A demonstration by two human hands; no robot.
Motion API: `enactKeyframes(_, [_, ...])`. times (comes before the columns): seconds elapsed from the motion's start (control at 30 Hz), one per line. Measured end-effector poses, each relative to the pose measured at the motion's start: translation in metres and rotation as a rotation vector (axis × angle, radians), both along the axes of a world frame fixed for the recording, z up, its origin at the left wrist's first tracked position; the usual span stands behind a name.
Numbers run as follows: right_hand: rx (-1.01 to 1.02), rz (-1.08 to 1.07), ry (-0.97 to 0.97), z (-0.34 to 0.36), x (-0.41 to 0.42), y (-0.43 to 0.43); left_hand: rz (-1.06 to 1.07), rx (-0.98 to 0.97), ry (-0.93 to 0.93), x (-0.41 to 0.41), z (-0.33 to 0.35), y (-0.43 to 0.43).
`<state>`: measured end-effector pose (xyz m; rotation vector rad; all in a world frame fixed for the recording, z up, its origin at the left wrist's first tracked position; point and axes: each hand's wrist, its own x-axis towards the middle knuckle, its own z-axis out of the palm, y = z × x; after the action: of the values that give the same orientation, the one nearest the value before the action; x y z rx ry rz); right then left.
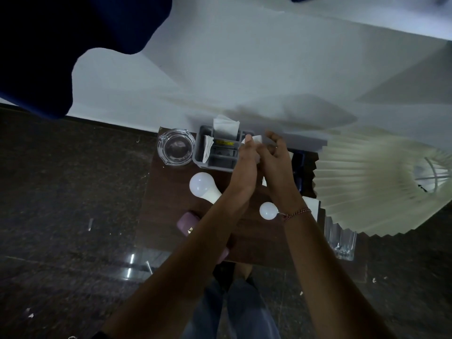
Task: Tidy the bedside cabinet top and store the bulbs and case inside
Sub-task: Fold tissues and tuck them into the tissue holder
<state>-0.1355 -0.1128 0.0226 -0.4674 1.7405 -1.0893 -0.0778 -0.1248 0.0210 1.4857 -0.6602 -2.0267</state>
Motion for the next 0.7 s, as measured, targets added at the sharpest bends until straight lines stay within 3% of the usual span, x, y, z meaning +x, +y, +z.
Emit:
enactKeyframes(0.33, [0.003, -0.090, -0.027, 0.002, -0.005, 0.010, 0.050, -0.032, -0.132, 0.007, 0.011, 0.005])
enactKeyframes(0.5, [0.035, -0.208, 0.066, -0.009, -0.016, 0.029, 0.321, -0.115, -0.255, 0.015, 0.024, 0.035])
enactKeyframes(0.7, [0.159, -0.194, 0.083, -0.038, -0.029, 0.052, 0.226, 0.014, -0.321, -0.002, 0.006, 0.062])
